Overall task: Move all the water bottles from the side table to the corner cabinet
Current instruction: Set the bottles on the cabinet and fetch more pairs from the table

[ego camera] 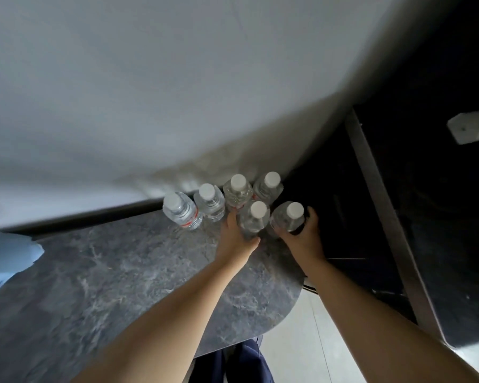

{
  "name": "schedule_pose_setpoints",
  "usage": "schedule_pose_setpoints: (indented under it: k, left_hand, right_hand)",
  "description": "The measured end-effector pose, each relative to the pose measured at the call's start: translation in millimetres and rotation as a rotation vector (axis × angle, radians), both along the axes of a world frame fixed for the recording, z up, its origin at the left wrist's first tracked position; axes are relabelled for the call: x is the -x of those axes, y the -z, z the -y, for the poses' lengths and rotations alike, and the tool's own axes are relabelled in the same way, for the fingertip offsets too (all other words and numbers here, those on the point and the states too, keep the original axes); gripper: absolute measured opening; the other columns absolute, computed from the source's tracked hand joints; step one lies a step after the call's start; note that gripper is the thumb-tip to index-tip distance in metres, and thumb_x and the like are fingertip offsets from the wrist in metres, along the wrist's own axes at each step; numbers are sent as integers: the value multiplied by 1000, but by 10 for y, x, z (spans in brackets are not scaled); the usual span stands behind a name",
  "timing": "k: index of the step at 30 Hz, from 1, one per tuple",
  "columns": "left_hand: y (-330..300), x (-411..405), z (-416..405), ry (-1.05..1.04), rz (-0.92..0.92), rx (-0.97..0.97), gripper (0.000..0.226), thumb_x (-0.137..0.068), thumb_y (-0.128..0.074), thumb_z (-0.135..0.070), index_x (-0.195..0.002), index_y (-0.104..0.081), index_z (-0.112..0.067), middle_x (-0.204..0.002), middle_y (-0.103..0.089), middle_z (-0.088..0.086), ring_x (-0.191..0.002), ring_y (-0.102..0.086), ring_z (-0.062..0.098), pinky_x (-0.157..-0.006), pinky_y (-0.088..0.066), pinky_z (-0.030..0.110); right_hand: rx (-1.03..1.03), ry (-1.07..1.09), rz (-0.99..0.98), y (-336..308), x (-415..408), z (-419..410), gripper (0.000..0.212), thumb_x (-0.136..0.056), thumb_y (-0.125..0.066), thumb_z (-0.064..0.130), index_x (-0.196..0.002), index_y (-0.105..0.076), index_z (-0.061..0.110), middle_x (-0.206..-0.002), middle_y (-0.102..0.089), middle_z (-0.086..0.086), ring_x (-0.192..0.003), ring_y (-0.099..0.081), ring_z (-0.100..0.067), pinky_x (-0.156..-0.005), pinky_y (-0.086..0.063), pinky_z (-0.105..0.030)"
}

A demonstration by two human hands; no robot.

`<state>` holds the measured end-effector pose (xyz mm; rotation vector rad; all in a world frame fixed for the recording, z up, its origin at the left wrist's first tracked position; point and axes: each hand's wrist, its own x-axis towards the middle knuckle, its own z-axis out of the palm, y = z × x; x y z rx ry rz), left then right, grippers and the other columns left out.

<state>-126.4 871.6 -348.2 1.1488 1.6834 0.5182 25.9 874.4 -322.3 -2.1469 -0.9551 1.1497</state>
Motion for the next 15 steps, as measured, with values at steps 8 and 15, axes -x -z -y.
schedule_pose_setpoints:
  k: [8,15]
  left_hand:
    - [-1236,222,19,184,-71,-135,63,-82,-70,-27,-137,-41,-14,-130,-54,7,-120,-53,23,-93,-43,32]
    - [-2131,675,158,270,-398,-255,54,-92,-56,-34,-140,-41,-16,-137,-47,10,-127,-44,28,-100,-42,40]
  right_hand:
    - [-73,-202,98,-1181,75,-1,89,-85,-72,30,-153,-17,22,-159,-22,-9,-143,-31,-28,-109,-34,-39]
    - [-151,-696,477,-1862,433,-6,59,-97,-51,39,-148,-33,17,-154,-31,-5,-143,-27,-25,-115,-28,-47]
